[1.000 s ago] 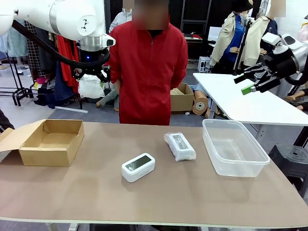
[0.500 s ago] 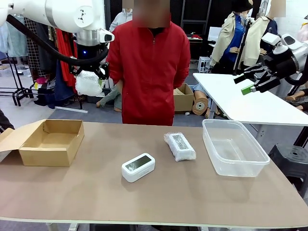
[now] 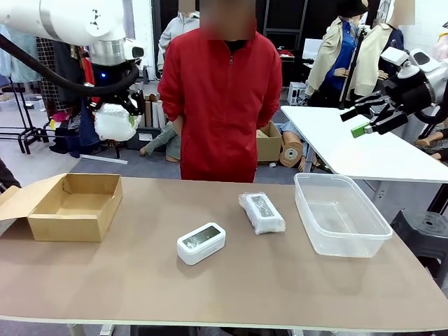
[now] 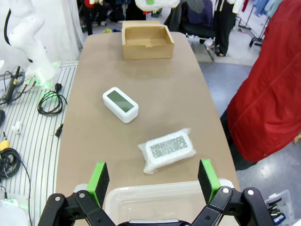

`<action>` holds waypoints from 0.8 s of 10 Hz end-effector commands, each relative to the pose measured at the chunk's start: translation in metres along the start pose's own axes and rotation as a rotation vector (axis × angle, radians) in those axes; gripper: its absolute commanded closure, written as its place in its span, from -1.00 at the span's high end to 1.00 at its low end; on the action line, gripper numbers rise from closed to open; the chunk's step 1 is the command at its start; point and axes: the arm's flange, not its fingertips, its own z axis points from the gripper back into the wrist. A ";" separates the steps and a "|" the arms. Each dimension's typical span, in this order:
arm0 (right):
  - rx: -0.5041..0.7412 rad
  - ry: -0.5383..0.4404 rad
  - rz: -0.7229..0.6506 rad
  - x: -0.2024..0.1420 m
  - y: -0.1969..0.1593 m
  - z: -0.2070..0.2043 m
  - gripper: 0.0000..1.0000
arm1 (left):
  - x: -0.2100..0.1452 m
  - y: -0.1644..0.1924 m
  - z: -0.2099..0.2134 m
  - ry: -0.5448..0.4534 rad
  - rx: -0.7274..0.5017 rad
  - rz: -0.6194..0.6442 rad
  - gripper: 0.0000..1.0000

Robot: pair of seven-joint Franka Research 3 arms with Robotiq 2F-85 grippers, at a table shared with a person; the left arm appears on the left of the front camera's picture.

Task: Separate and place wrapped and unwrapped clocks.
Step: If the picked Digital clock is wrapped, place it in the Package Box ; if not, place it in the Organizing box.

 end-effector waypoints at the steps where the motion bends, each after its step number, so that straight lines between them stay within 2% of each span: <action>1: 0.000 -0.003 0.004 0.002 0.001 0.000 1.00 | -0.006 0.003 -0.002 -0.027 -0.021 -0.027 -1.00; 4: 0.000 -0.003 0.004 0.002 0.001 0.000 1.00 | -0.005 0.003 0.000 -0.039 -0.030 -0.021 -1.00; 5: 0.000 -0.003 0.004 0.002 0.001 0.000 1.00 | -0.001 -0.003 -0.004 -0.007 -0.004 -0.010 -1.00; 8: 0.000 -0.003 0.004 0.002 0.001 0.000 1.00 | -0.001 -0.003 -0.004 -0.007 -0.004 -0.010 -1.00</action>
